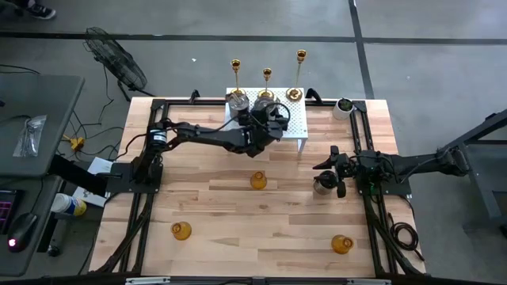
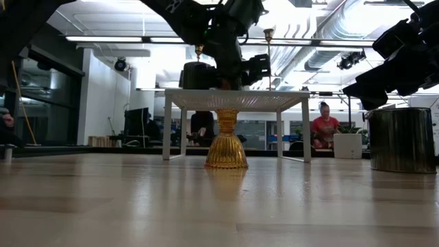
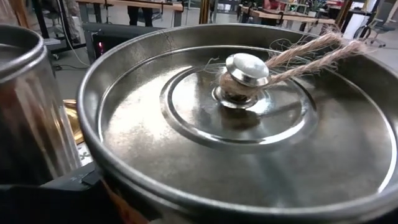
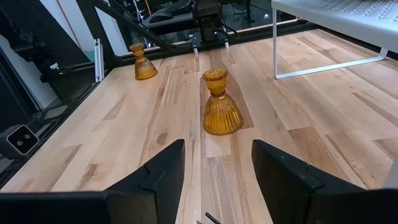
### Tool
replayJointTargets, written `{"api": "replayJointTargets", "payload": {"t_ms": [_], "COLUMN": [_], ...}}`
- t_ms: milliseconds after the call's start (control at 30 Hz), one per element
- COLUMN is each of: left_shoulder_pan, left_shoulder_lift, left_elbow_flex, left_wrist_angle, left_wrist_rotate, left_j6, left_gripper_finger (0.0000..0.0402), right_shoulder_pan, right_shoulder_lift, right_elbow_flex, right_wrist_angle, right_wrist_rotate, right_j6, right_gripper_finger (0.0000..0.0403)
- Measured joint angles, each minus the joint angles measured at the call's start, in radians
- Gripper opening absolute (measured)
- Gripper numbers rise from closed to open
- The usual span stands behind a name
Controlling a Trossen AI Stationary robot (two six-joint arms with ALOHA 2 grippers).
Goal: Pick & Place candle stick holders
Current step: Put the left scented candle on the shelf
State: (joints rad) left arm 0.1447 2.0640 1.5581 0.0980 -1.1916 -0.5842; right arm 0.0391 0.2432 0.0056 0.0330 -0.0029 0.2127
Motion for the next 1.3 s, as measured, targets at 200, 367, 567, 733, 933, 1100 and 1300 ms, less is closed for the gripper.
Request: {"api": "replayJointTargets", "payload": {"t_ms": [200, 367, 567, 733, 933, 1100, 1300], "left_shoulder_pan": [0.014, 0.02, 0.02, 0.019, 0.019, 0.019, 0.018], "left_shoulder_lift": [0.0, -0.001, -0.002, -0.002, -0.002, -0.002, -0.002], "left_elbow_flex": [0.0, 0.0, 0.0, 0.0, 0.0, 0.0, 0.0], "left_wrist_angle": [-0.034, -0.04, -0.042, -0.042, -0.04, 0.0, 0.111], "left_wrist_rotate": [0.008, 0.021, 0.07, 0.079, 0.075, 0.05, 0.037], "left_j6": [0.003, 0.004, 0.025, 0.028, 0.061, 0.13, 0.241], "left_gripper_finger": [0.0353, 0.0353, 0.037, 0.0378, 0.038, 0.0381, 0.0381], "right_shoulder_pan": [0.0, 0.0, 0.0, 0.0, 0.0, 0.0, 0.0], "right_shoulder_lift": [0.0, 0.0, 0.0, 0.0, 0.0, 0.0, 0.0], "right_elbow_flex": [0.0, 0.0, 0.0, 0.0, 0.0, 0.0, 0.0], "right_wrist_angle": [0.0, 0.0, 0.0, 0.0, 0.0, 0.0, 0.0], "right_wrist_rotate": [0.0, 0.0, 0.0, 0.0, 0.0, 0.0, 0.0], "right_j6": [0.0, 0.0, 0.0, 0.0, 0.0, 0.0, 0.0], "right_gripper_finger": [0.0179, 0.0179, 0.0179, 0.0179, 0.0179, 0.0179, 0.0179]}}
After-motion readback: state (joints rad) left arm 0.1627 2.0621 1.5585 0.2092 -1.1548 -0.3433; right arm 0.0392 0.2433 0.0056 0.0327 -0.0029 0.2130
